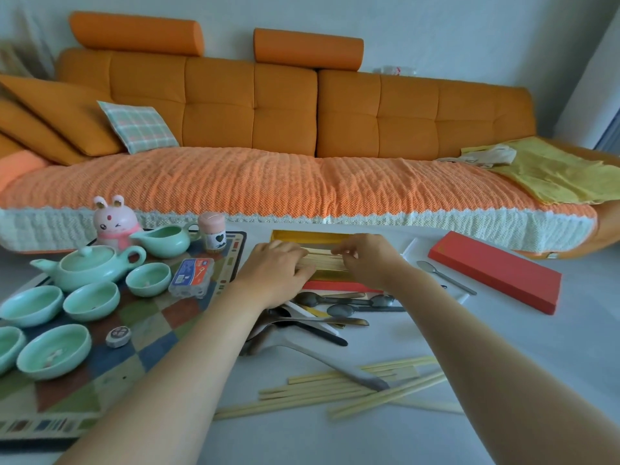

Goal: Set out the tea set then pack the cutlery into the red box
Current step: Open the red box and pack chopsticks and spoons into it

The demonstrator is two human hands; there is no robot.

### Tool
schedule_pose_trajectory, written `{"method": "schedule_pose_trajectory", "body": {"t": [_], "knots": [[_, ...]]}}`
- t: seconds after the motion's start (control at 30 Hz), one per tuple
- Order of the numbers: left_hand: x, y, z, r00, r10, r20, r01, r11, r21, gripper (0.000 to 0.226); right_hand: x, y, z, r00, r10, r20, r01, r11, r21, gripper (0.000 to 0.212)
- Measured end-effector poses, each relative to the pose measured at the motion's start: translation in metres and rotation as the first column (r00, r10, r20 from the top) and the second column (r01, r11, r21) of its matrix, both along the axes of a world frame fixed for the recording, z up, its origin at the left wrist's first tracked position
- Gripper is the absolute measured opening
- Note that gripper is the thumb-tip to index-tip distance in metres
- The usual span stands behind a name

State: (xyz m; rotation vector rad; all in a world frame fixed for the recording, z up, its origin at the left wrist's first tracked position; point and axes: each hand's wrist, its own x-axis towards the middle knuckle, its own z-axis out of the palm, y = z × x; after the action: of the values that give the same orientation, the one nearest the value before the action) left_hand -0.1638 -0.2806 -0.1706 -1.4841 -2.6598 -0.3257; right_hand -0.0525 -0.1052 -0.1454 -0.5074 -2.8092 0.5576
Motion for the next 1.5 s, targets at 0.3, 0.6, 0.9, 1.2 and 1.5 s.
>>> {"method": "schedule_pose_trajectory", "body": {"t": [0.3,0.6,0.9,1.2,1.5], "knots": [[0.056,-0.008,0.024,0.988,-0.152,-0.031,0.155,0.969,0.192,0.016,0.057,-0.022,0.023,0.984,0.172,0.056,-0.17,0.985,-0.028,0.02],[0.102,-0.019,0.019,0.951,-0.198,0.239,0.207,0.978,-0.012,0.01,0.108,-0.021,0.014,0.856,0.309,0.415,-0.258,0.95,-0.175,0.012],[0.11,-0.022,0.019,0.963,-0.196,0.186,0.208,0.977,-0.043,0.019,0.126,-0.017,0.01,0.923,0.206,0.324,-0.201,0.978,-0.049,0.011],[0.114,-0.017,0.018,0.961,-0.185,0.208,0.2,0.978,-0.058,0.019,0.121,-0.012,0.006,0.945,0.175,0.278,-0.162,0.984,-0.068,0.007],[0.113,-0.008,0.015,0.967,-0.187,0.172,0.198,0.979,-0.046,0.008,0.114,-0.014,0.005,0.905,0.226,0.359,-0.217,0.974,-0.067,0.007]]}}
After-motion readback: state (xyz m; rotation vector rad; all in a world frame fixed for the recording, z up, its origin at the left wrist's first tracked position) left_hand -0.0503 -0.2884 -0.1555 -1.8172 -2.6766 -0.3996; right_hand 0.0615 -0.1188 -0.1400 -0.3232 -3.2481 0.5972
